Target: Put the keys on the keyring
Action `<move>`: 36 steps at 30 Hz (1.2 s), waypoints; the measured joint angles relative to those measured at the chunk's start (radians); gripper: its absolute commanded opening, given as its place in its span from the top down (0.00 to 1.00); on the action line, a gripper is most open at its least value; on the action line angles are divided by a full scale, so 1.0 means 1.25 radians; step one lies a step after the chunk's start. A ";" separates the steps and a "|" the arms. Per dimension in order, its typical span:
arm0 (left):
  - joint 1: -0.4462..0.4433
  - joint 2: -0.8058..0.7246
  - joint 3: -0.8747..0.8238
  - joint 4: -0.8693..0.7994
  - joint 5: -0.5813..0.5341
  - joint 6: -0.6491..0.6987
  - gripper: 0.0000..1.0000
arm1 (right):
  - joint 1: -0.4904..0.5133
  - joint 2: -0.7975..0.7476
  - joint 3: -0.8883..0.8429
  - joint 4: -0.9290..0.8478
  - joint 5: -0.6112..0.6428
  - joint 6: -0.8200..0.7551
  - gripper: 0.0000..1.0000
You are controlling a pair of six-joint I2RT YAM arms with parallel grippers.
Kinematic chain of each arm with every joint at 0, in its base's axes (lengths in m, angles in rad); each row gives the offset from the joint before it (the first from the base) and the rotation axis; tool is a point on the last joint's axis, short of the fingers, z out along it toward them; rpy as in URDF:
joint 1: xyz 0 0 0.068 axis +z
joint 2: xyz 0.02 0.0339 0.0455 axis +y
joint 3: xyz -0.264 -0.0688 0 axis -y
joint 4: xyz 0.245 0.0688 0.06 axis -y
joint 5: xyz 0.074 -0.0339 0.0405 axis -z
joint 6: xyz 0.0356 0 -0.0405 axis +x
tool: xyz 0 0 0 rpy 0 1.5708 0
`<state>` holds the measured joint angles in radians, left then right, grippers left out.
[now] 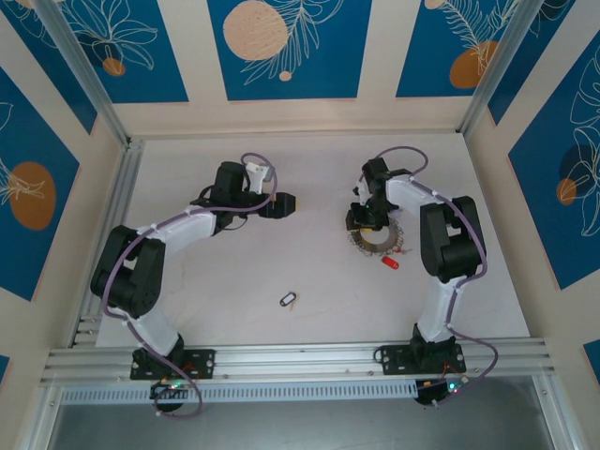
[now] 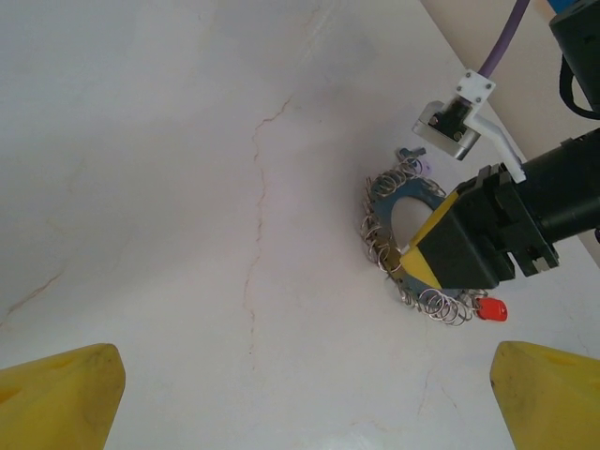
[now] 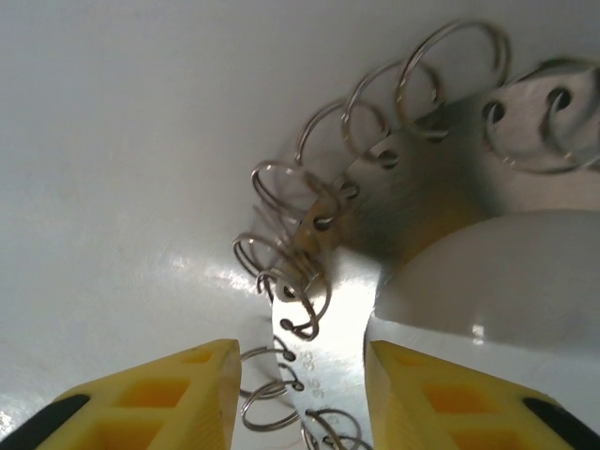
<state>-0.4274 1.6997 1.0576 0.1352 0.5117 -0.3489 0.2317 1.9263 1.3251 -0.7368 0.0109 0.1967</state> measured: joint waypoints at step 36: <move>0.000 0.004 0.001 0.004 0.004 -0.015 0.00 | 0.027 0.031 0.008 0.040 -0.011 -0.026 1.00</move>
<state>-0.4274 1.7042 1.0588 0.1406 0.5163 -0.3676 0.2653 1.9656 1.3350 -0.6872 -0.0029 0.1646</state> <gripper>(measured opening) 0.998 0.044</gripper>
